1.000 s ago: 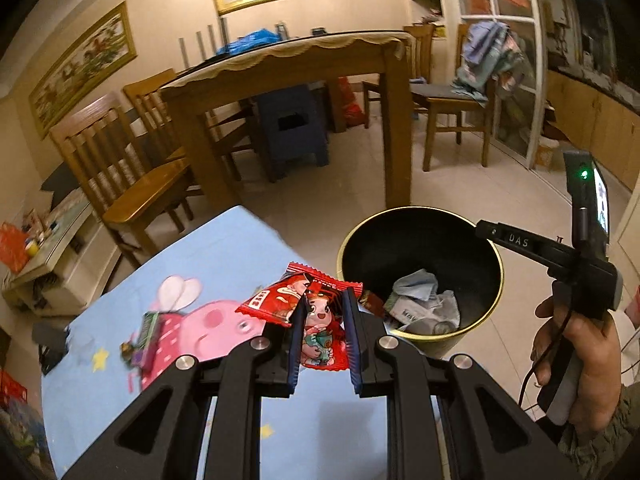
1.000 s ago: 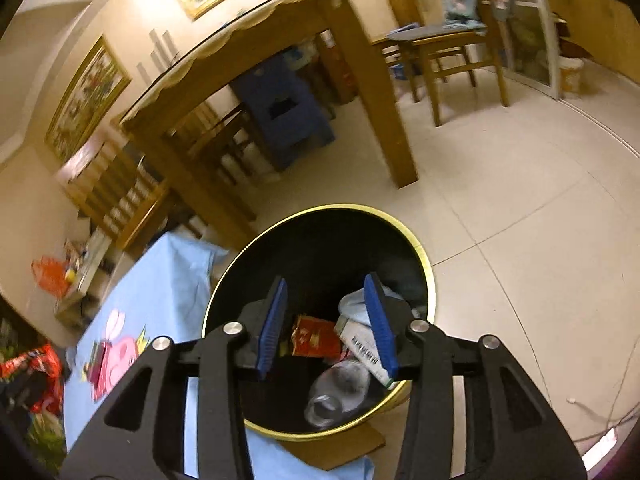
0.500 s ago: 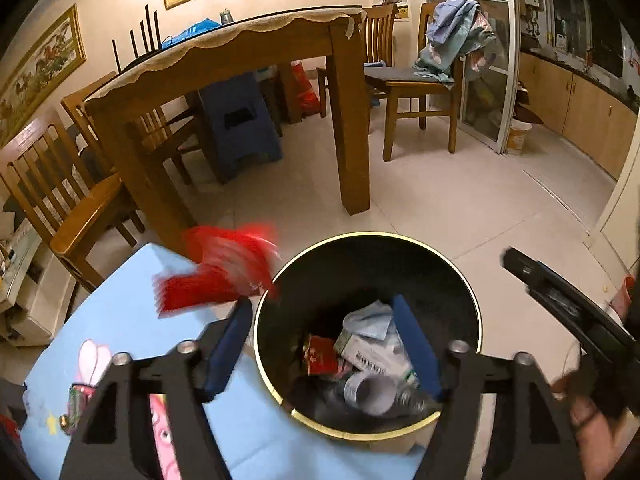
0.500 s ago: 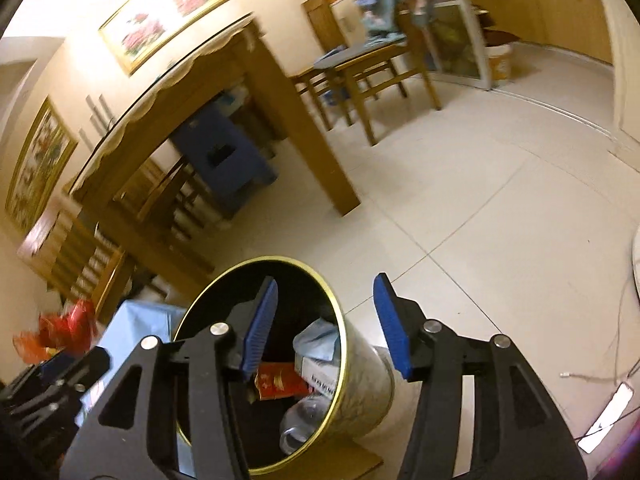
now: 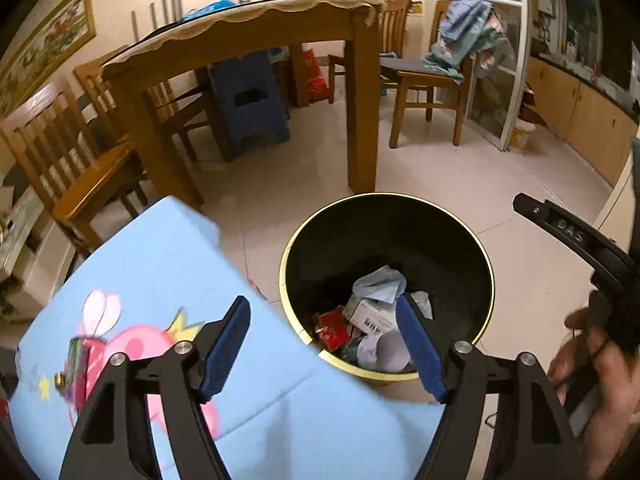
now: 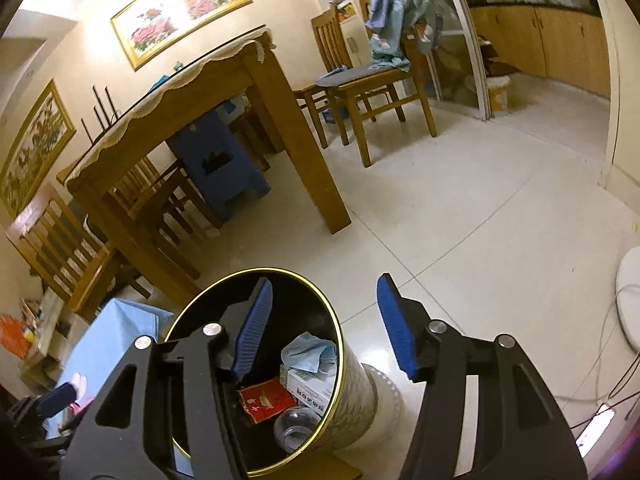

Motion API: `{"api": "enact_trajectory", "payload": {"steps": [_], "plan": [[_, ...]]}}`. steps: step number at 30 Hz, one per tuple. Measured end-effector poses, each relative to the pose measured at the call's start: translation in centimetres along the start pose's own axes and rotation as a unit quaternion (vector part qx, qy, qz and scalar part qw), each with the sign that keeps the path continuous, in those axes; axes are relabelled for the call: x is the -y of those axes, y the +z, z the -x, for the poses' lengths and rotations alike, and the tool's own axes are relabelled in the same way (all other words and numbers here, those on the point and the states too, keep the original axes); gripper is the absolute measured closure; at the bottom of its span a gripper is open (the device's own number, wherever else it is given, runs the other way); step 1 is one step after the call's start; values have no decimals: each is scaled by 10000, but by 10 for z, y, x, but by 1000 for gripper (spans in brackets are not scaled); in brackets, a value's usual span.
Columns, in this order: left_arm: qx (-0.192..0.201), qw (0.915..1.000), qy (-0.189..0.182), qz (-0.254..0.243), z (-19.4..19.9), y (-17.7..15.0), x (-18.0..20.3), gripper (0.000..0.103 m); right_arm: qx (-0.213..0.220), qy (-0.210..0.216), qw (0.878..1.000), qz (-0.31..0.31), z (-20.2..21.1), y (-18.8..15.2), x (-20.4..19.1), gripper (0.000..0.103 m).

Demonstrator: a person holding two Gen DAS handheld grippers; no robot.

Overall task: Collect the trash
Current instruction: 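Move the right tool back to the table and grasp the small gold cylinder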

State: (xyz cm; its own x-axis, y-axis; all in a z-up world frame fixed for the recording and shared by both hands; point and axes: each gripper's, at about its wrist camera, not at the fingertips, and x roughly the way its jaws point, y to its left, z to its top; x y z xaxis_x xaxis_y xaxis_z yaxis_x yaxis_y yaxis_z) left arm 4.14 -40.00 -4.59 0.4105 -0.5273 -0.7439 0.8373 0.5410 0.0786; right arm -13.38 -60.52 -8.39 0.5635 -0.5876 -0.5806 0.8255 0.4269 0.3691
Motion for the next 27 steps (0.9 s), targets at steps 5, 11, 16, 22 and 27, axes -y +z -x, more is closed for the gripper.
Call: {"api": "enact_trajectory", "payload": {"steps": [5,11,16,22,27], "plan": [[54,9994,-67,334,20,-12,-31,23,-84,-34,9997,220,-3,-4,-14,47],[207,9959,-69,881,57,-37,-73,23,26,137,9955,939,2,-13,-51,46],[244,9904,480,1271,88,-87,-136,23,40,289,9913,1285,3,-23,-72,46],[211,9700,1522,1886,120,-143,-233,21,-174,760,9880,1336,7,-33,-95,45],[257,9451,2096,2494,136,-171,-310,21,-1027,1917,9558,1980,13,-62,-184,44]]}}
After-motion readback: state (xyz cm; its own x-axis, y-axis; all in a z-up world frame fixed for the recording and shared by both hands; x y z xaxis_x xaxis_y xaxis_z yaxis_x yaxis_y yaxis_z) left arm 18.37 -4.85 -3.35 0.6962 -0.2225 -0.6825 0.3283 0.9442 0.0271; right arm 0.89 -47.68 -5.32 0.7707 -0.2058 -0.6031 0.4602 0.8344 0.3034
